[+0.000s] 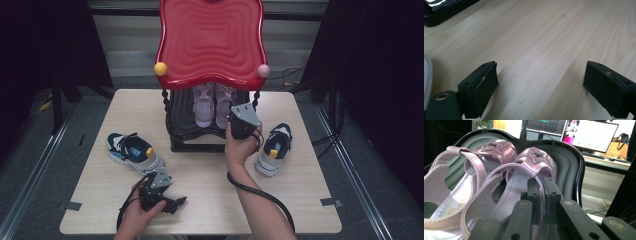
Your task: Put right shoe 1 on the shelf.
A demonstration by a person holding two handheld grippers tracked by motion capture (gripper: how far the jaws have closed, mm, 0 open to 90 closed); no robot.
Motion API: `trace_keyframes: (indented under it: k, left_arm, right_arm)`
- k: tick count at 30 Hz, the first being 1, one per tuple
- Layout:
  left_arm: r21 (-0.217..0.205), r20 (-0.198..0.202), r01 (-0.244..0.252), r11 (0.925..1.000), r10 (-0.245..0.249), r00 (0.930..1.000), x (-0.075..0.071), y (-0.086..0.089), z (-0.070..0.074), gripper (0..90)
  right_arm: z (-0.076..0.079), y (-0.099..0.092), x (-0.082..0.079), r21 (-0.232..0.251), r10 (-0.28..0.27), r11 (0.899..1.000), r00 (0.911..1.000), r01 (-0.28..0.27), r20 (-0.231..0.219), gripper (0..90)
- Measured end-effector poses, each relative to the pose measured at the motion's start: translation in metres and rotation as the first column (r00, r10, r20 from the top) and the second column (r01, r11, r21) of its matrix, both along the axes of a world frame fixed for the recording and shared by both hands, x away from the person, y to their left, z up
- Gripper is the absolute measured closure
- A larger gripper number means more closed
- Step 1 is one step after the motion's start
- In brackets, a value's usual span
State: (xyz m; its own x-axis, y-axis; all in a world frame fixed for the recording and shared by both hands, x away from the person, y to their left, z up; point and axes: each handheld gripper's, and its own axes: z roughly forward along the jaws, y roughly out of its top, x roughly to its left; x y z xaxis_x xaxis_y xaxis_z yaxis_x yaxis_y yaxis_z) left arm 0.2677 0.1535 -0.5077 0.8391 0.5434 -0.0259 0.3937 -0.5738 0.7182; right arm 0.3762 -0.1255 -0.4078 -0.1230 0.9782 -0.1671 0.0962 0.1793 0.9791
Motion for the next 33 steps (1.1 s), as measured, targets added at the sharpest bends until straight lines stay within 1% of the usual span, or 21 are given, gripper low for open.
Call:
trace_keyframes:
  k: [4, 11, 15, 20, 21, 22, 24, 25, 26, 28, 33]
  left_arm:
    - [0.0, 0.0, 0.0, 1.0, 0.0, 1.0, 0.0, 0.0, 0.0, 11.5]
    - [-0.001, 0.0, -0.002, 1.0, 0.002, 1.0, -0.0003, -0.0002, -0.0001, 11.6]
    - [0.001, 0.002, -0.003, 1.0, 0.003, 1.0, -0.0003, -0.0002, 0.0, 11.6]
    - [0.0, 0.001, -0.003, 1.0, 0.003, 1.0, -0.0005, -0.0003, -0.0001, 11.7]
    - [0.0, 0.001, -0.003, 1.0, 0.003, 1.0, -0.0005, -0.0003, -0.0001, 11.7]
    - [0.0, 0.001, -0.003, 1.0, 0.003, 1.0, -0.0004, -0.0002, -0.0001, 11.7]
    - [0.0, 0.001, -0.004, 1.0, 0.004, 1.0, -0.0005, -0.0003, -0.0001, 11.7]
    - [0.0, 0.001, -0.004, 1.0, 0.004, 1.0, -0.0005, -0.0003, -0.0001, 11.7]
    - [0.0, 0.001, -0.003, 1.0, 0.003, 1.0, -0.0005, -0.0003, -0.0001, 11.6]
    - [0.0, 0.001, -0.004, 1.0, 0.004, 1.0, -0.0005, -0.0002, -0.0001, 11.7]
    - [0.0, 0.001, -0.004, 1.0, 0.004, 1.0, -0.0004, -0.0002, -0.0001, 11.7]
  right_arm:
    - [-0.001, 0.0015, 0.0021, -0.009, -0.008, 1.0, 1.0, 0.008, 0.001, 84.6]
    - [-0.0028, 0.004, 0.0055, -0.005, -0.015, 1.0, 0.9999, 0.015, 0.002, 84.3]
    - [-0.0043, 0.0055, 0.0062, -0.017, -0.005, 1.0, 1.0, 0.005, 0.003, 84.0]
    - [-0.0057, 0.007, 0.0065, -0.019, 0.0, 1.0, 1.0, 0.0, -0.004, 83.6]
    - [-0.0055, 0.0067, 0.0066, -0.029, -0.002, 1.0, 1.0, 0.002, -0.008, 83.3]
    - [-0.0058, 0.0065, 0.0071, -0.038, 0.0, 0.999, 0.9999, -0.001, -0.013, 82.9]
    - [-0.0074, 0.0063, 0.0068, -0.035, 0.008, 0.999, 0.9998, -0.009, -0.016, 82.0]
    - [-0.0082, 0.0069, 0.0068, -0.044, 0.012, 0.999, 0.9996, -0.013, -0.027, 81.5]
    - [-0.0092, 0.0071, 0.0061, -0.045, 0.014, 0.999, 0.9997, -0.015, -0.021, 81.2]
    - [-0.0099, 0.0068, 0.0058, -0.042, 0.018, 0.999, 0.9996, -0.019, -0.024, 80.6]
    - [-0.0082, 0.0054, 0.0068, -0.035, 0.035, 0.999, 0.9983, -0.037, -0.047, 73.6]
